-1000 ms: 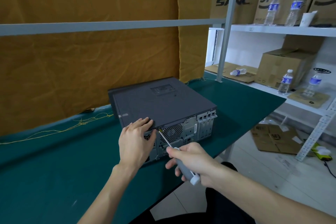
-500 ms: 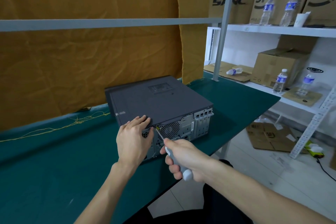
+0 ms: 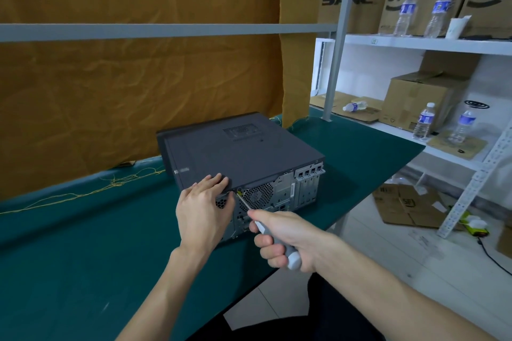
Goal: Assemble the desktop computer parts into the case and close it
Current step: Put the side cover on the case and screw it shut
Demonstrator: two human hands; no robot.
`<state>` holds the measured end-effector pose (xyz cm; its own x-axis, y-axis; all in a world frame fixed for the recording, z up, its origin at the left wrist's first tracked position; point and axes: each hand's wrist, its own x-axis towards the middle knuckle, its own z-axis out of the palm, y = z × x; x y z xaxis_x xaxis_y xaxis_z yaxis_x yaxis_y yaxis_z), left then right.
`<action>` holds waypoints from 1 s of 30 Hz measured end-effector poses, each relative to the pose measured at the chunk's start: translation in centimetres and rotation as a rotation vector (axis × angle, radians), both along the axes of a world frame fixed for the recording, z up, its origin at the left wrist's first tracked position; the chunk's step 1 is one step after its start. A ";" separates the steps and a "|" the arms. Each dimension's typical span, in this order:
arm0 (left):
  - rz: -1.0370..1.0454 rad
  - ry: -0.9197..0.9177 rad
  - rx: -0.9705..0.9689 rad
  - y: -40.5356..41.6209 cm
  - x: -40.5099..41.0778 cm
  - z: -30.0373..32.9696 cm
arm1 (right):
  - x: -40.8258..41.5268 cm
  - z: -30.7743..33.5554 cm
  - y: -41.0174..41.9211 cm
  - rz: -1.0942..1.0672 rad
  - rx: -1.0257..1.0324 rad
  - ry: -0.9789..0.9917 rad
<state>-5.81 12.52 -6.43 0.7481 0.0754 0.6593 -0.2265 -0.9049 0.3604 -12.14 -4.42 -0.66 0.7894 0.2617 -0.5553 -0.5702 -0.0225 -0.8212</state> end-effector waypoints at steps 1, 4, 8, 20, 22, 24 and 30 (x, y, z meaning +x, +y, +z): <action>-0.002 0.000 0.001 0.0 0.0 0.0 | 0.0 -0.1 -0.1 -0.008 0.034 0.014; -0.006 0.001 0.004 0.0 -0.1 0.1 | 0.0 -0.1 -0.3 0.038 0.025 0.006; -0.016 -0.005 0.003 0.1 -0.1 0.1 | 0.3 -0.8 0.4 0.069 -0.200 -0.159; 0.013 0.110 -0.071 -0.5 0.6 3.0 | -0.1 -0.6 -2.7 0.100 -0.217 -0.371; -0.020 0.178 -0.081 -1.1 2.3 4.2 | 1.5 -0.1 -4.6 0.012 -0.259 -0.507; -0.113 0.292 -0.092 -2.3 4.8 5.2 | 4.6 0.8 -6.1 -0.139 -0.303 -0.595; -0.258 0.554 -0.198 -5.9 13.9 6.6 | 16.9 2.4 -7.7 -0.326 -0.358 -0.651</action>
